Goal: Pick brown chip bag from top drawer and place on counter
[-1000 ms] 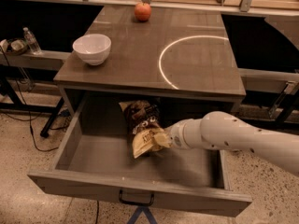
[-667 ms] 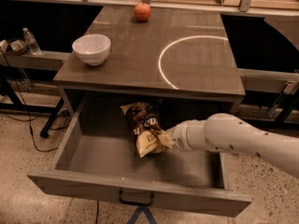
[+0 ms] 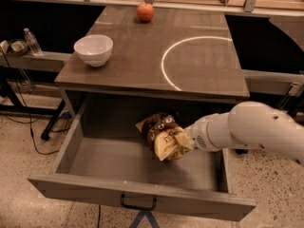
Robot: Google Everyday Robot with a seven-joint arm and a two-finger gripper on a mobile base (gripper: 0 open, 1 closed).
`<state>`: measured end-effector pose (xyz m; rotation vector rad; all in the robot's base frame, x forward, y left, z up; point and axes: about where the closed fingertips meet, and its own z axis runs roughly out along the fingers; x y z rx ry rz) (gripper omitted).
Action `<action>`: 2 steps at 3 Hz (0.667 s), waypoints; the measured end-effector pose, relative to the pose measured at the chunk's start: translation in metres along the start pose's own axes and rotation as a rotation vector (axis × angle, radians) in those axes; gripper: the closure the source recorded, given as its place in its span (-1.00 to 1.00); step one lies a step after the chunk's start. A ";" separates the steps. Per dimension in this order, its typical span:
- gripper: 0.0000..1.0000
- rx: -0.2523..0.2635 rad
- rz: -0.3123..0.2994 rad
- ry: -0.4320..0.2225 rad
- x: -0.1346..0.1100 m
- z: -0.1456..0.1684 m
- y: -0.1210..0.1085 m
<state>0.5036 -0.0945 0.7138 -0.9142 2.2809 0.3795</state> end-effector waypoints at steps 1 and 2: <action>1.00 0.096 -0.053 0.113 -0.001 -0.080 -0.016; 1.00 0.164 -0.059 0.153 -0.003 -0.125 -0.031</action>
Offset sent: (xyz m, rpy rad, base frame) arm -0.0409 -0.1172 0.1342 -0.2911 -0.0153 -0.1128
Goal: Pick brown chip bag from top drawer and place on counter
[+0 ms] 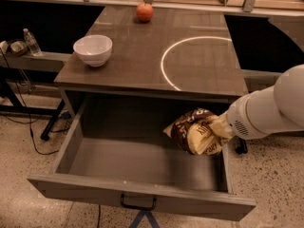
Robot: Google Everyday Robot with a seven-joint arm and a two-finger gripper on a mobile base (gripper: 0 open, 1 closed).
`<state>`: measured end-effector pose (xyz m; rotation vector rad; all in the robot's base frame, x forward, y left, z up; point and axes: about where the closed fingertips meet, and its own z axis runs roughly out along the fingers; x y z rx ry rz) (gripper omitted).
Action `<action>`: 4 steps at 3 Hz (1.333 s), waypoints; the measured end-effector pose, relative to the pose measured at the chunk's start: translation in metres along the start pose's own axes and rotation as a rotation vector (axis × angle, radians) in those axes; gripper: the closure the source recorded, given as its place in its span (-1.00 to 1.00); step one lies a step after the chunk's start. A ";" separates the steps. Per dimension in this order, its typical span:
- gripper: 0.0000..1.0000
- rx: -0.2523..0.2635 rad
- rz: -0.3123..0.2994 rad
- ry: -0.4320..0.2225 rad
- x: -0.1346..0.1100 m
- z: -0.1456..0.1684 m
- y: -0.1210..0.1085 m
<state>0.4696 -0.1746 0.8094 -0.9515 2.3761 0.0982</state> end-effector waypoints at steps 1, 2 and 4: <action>1.00 0.000 0.000 0.000 0.000 0.000 0.000; 1.00 0.075 -0.014 -0.035 -0.012 -0.027 -0.019; 1.00 0.360 -0.083 -0.171 -0.072 -0.147 -0.084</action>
Offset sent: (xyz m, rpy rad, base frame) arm 0.0159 -0.0366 0.0828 -0.0692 -0.1925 -0.0615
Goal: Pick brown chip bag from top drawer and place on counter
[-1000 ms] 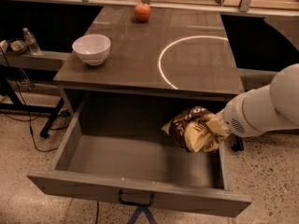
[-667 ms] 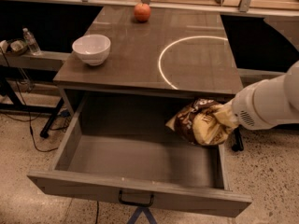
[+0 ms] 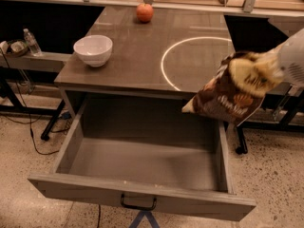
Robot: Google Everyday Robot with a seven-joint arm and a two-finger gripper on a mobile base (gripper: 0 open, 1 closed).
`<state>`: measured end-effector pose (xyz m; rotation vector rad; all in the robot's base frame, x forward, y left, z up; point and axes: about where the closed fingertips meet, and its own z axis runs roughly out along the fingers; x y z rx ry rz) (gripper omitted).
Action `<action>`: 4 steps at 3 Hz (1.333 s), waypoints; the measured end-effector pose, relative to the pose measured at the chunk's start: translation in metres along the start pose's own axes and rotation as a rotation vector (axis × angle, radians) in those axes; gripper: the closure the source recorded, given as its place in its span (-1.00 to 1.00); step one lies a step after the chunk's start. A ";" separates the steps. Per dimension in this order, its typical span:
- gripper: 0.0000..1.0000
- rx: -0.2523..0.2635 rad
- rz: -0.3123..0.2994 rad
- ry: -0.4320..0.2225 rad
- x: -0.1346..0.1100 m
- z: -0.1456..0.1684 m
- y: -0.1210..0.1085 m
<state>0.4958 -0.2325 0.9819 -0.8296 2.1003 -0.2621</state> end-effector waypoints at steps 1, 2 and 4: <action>1.00 0.079 -0.070 -0.124 -0.078 -0.037 -0.047; 1.00 0.080 -0.111 -0.202 -0.125 -0.048 -0.060; 1.00 0.092 -0.112 -0.213 -0.129 -0.057 -0.061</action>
Offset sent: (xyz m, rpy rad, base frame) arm 0.0685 0.0503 0.1787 -0.0155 -0.2784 0.1812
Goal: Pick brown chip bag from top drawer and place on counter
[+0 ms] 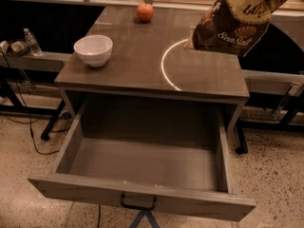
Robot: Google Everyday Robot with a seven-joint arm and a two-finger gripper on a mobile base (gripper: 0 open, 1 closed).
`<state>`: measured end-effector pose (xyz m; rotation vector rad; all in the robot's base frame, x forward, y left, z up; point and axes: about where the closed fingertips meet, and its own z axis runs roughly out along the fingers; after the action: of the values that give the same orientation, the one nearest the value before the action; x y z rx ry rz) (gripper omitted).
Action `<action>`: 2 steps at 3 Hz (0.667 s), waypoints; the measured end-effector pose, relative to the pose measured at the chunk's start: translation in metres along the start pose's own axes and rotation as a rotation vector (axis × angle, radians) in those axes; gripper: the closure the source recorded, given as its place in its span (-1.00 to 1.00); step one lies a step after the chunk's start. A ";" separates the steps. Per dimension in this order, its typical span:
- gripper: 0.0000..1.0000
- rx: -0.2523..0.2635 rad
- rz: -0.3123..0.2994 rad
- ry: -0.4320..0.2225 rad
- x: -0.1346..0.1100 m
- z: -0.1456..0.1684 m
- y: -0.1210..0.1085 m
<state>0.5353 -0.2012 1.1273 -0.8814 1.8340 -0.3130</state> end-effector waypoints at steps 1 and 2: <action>1.00 -0.003 0.025 -0.068 -0.016 0.035 -0.004; 1.00 -0.023 0.058 -0.134 -0.034 0.096 -0.001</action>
Offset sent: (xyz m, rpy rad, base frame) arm 0.1670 0.0702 -0.0419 0.1899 -0.0908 0.1099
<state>0.6276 -0.1609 1.1101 -0.8436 1.7381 -0.1921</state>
